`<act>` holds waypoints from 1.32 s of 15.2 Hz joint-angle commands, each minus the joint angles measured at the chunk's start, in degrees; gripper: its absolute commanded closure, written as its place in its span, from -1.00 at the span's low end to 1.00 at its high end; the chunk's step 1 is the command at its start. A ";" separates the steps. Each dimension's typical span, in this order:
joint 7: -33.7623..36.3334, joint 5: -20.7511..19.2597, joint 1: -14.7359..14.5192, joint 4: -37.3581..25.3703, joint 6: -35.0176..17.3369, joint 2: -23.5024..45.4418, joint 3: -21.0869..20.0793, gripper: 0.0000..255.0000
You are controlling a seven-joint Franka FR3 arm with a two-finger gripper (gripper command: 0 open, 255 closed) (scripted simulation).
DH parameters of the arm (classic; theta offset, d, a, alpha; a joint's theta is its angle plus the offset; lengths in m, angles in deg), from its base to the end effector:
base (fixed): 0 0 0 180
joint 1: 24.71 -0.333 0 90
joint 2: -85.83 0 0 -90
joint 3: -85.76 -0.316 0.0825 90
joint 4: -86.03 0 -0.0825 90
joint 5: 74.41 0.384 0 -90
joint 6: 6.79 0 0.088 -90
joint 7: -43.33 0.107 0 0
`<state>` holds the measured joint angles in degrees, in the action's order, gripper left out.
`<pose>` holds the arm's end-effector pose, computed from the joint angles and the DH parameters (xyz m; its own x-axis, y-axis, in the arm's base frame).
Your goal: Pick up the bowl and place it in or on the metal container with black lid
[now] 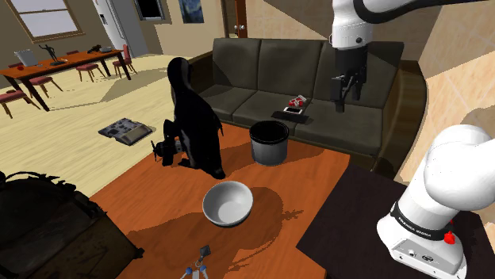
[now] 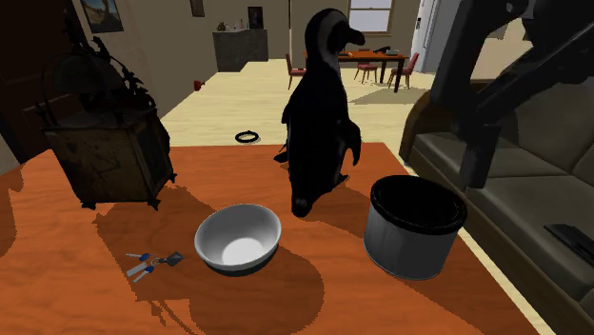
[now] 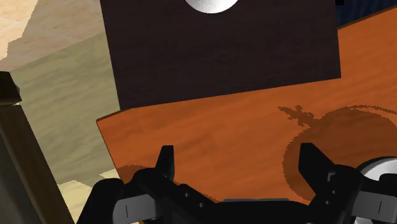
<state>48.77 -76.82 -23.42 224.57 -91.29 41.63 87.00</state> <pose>0.2959 -0.0194 0.5498 0.9768 -0.1334 -0.1677 -0.1280 -0.9908 0.0429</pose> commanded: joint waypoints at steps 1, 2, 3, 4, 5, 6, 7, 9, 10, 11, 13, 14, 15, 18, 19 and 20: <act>0.00 0.00 0.00 0.00 0.00 0.00 0.00 -1.00; 0.90 0.73 -0.30 0.97 -1.85 0.66 -0.63 -1.00; 1.78 1.44 -0.62 1.87 -3.73 1.41 -1.26 -1.00; 2.64 2.14 -0.94 2.69 -5.63 2.25 -1.90 -1.00; 3.48 2.82 -1.26 3.44 -7.55 3.18 -2.55 -1.00; 4.31 3.48 -1.59 4.11 -9.49 4.20 -3.19 -1.00; 5.12 4.13 -1.91 4.69 -11.45 5.31 -3.85 -1.00; 6.70 5.36 -2.56 5.62 -15.41 7.79 -5.16 -1.00; 7.48 5.94 -2.88 5.96 -17.40 9.16 -5.82 -1.00; 8.24 6.48 -3.19 6.22 -19.39 10.61 -6.47 -1.00; 9.75 7.47 -3.79 6.47 -23.36 13.74 -7.77 -1.00; 10.50 7.91 -4.07 6.46 -25.33 15.42 -8.41 -1.00; 11.25 8.31 -4.34 6.37 -27.29 17.16 -9.06 -1.00; 13.50 9.20 -5.03 5.57 -33.01 22.74 -10.96 -1.00; 14.28 9.37 -5.23 5.14 -34.85 24.70 -11.57 -1.00; 15.06 9.49 -5.41 4.62 -36.65 26.71 -12.18 -1.00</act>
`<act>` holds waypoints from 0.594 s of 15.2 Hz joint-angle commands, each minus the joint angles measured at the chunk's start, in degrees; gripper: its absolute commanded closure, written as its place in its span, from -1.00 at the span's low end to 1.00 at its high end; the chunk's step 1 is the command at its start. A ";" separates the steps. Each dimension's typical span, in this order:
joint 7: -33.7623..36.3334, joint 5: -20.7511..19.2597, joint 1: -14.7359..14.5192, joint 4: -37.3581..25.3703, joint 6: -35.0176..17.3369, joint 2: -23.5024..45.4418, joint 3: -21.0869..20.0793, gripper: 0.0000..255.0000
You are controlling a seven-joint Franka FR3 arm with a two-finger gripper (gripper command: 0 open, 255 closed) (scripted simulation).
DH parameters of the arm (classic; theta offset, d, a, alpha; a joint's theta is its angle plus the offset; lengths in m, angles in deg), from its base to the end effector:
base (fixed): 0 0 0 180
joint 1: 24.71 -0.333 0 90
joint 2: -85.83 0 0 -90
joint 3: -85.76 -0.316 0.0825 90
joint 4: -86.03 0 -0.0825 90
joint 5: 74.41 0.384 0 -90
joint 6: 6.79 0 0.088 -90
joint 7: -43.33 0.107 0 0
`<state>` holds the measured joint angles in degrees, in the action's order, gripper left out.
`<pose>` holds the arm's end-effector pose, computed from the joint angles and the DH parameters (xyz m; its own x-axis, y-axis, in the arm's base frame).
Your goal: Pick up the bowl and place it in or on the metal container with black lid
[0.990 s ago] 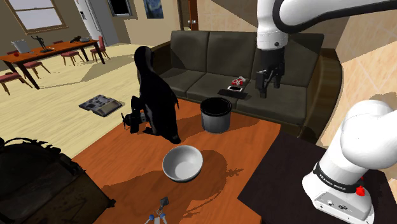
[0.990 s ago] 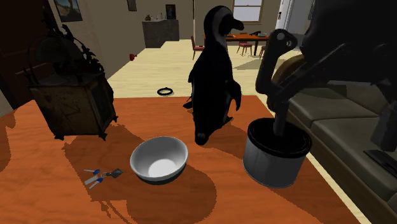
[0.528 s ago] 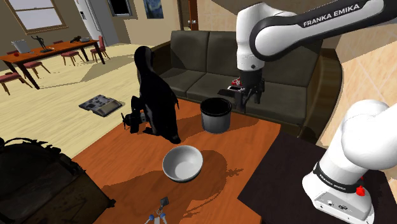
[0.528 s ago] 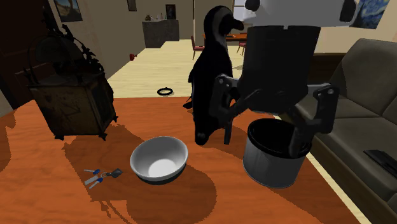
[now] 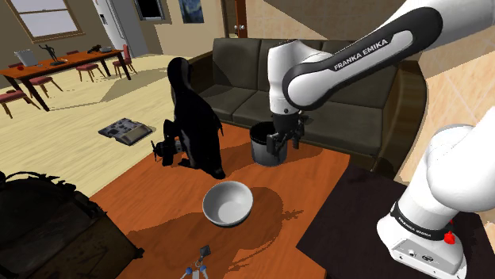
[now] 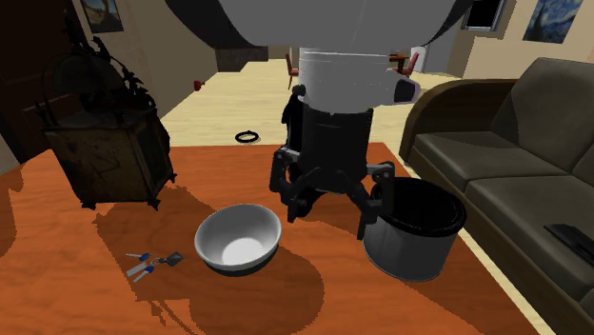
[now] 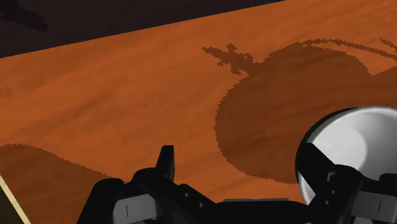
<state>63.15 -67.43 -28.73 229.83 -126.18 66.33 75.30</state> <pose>0.4006 0.1091 0.3937 0.9808 -0.1688 -0.0981 -0.1703 -0.9854 -0.0068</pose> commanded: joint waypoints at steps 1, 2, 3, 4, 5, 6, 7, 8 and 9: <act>1.49 0.13 -0.27 -1.25 -3.52 4.05 -1.07 -1.00; 2.32 0.09 -0.44 -1.94 -5.23 6.13 -1.63 -1.00; 3.18 -0.03 -0.60 -2.71 -6.88 8.24 -2.17 -1.00; 4.07 -0.24 -0.77 -3.56 -8.48 10.38 -2.67 -1.00; 4.99 -0.53 -0.93 -4.48 -10.01 12.53 -3.14 -1.00; 5.94 -0.92 -1.10 -5.49 -11.47 14.71 -3.58 -1.00; 6.92 -1.38 -1.29 -6.57 -12.87 16.90 -3.97 -1.00; 7.93 -1.93 -1.52 -7.73 -14.19 19.10 -4.30 -1.00; 8.97 -2.56 -1.78 -8.96 -15.44 21.31 -4.57 -1.00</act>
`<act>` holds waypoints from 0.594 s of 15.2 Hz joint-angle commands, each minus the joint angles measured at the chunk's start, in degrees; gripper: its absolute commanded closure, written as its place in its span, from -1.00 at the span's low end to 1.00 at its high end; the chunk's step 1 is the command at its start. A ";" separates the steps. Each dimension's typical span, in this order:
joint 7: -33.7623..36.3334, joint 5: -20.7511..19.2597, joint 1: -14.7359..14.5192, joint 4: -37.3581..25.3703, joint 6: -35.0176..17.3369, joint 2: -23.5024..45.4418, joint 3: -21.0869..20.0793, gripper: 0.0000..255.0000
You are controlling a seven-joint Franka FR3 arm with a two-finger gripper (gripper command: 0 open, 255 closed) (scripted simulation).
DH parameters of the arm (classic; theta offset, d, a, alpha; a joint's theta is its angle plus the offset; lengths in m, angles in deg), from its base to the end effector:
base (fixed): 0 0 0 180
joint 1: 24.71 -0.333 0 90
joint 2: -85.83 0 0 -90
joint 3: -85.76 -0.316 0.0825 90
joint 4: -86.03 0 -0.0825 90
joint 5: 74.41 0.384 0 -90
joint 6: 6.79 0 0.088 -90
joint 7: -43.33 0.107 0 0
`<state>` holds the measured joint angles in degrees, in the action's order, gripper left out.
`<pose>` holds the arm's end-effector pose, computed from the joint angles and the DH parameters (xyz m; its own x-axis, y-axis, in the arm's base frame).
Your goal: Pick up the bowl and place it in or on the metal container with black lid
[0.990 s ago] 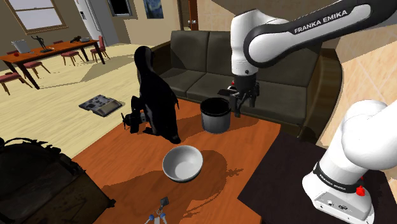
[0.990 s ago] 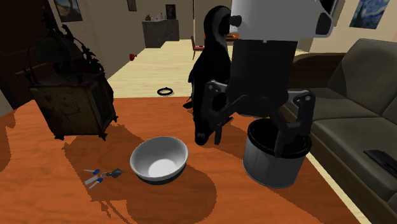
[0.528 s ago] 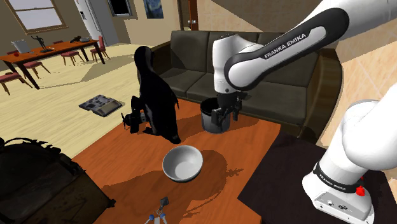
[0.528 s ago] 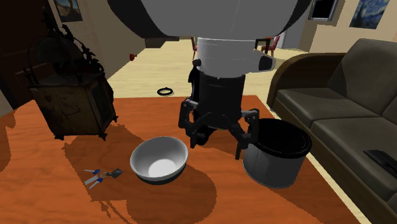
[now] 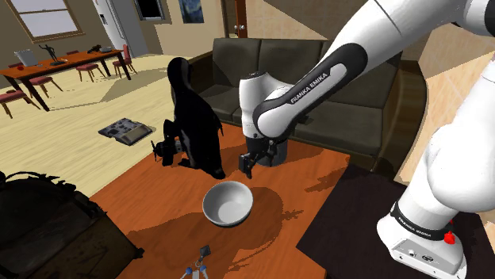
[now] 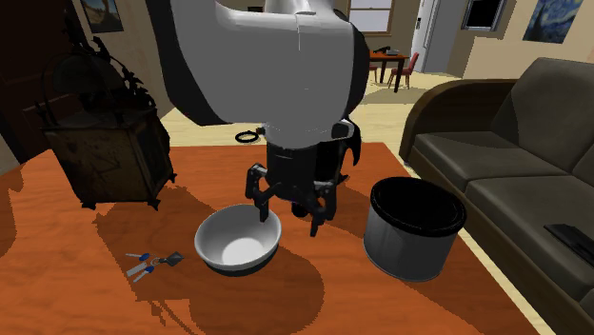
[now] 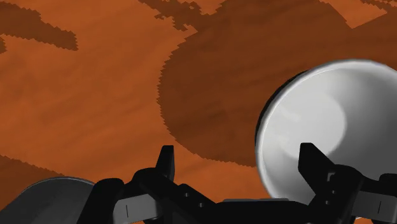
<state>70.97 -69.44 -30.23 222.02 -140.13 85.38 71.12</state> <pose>0.4611 0.1709 0.3230 0.9800 -0.1888 -0.0630 -0.1911 -0.9810 -0.0333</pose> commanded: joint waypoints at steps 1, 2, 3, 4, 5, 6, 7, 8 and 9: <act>2.21 -1.24 -0.57 -2.45 -2.65 4.47 -0.59 -1.00; 3.27 -1.99 -0.91 -3.83 -3.74 6.68 -0.74 -1.00; 4.34 -2.76 -1.30 -5.29 -4.74 8.89 -0.81 -1.00; 4.59 -2.94 -1.45 -5.65 -4.96 9.41 -0.77 -1.00; 4.73 -3.13 -1.54 -5.48 -5.70 10.00 -0.71 -1.00; 4.87 -3.33 -1.62 -5.33 -6.43 10.59 -0.66 -1.00; 5.02 -3.54 -1.70 -5.20 -7.16 11.20 -0.61 -1.00; 5.17 -3.75 -1.77 -5.07 -7.88 11.81 -0.56 -1.00; 5.33 -3.97 -1.86 -4.96 -8.60 12.44 -0.50 -1.00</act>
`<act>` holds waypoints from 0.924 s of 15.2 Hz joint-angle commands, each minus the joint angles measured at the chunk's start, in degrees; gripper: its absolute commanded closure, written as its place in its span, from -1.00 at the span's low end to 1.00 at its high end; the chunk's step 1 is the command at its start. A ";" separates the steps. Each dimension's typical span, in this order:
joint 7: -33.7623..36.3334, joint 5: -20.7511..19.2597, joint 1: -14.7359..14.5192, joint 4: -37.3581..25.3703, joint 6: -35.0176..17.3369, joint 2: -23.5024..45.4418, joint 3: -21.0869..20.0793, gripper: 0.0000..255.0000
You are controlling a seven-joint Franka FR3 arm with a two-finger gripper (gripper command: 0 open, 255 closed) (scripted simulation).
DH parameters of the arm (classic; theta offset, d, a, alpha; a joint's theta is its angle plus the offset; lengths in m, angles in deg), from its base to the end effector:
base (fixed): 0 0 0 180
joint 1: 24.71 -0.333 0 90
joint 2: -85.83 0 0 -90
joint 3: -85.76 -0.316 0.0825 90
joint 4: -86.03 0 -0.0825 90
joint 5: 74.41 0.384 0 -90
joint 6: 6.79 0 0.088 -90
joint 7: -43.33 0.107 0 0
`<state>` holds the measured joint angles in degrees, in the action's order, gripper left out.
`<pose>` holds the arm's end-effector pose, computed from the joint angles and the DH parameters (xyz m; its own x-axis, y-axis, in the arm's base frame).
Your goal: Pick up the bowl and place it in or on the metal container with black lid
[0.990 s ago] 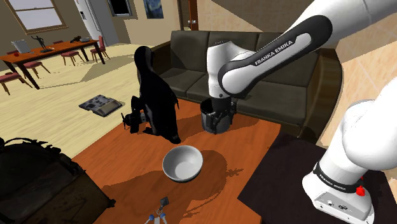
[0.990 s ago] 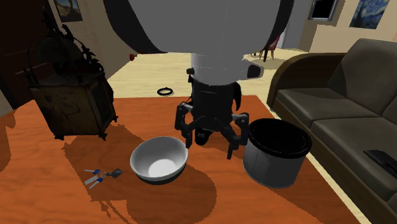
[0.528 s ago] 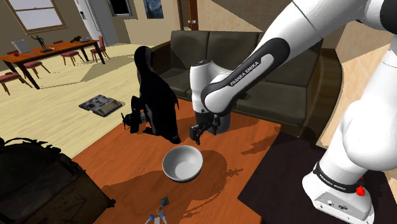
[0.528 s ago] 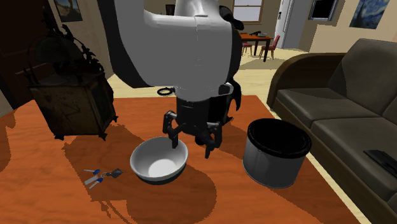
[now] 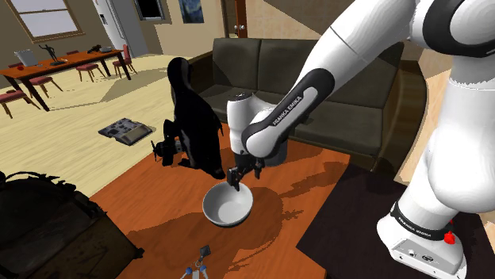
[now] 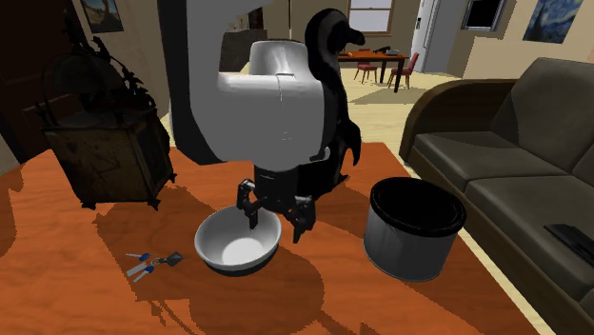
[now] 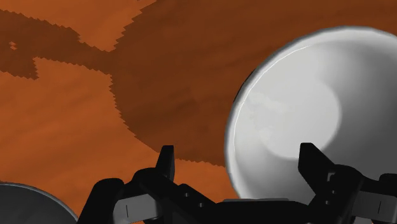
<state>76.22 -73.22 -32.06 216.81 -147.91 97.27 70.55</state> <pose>0.4895 0.2041 0.2684 0.9790 -0.1986 -0.0464 -0.2008 -0.9785 -0.0472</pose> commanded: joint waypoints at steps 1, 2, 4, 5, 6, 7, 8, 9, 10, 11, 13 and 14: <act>0.24 -0.42 -0.12 0.35 -1.54 1.18 0.14 -1.00; 0.50 -0.79 -0.27 0.48 -2.66 2.20 0.26 -1.00; 0.50 -0.78 -0.27 0.48 -2.66 2.20 0.27 -1.00; 0.50 -0.78 -0.27 0.48 -2.66 2.20 0.27 -1.00; 0.50 -0.78 -0.27 0.48 -2.66 2.20 0.27 -1.00; 0.50 -0.78 -0.27 0.48 -2.66 2.20 0.27 -1.00; 0.50 -0.78 -0.27 0.48 -2.66 2.20 0.27 -1.00; 0.50 -0.78 -0.27 0.48 -2.66 2.20 0.27 -1.00; 0.50 -0.78 -0.27 0.47 -2.65 2.20 0.27 -1.00; 0.50 -0.78 -0.27 0.47 -2.65 2.20 0.27 1.00; 0.50 -0.78 -0.27 0.47 -2.65 2.20 0.27 1.00; 0.50 -0.78 -0.27 0.47 -2.65 2.20 0.27 1.00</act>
<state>76.71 -74.01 -32.32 217.29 -150.56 99.45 70.82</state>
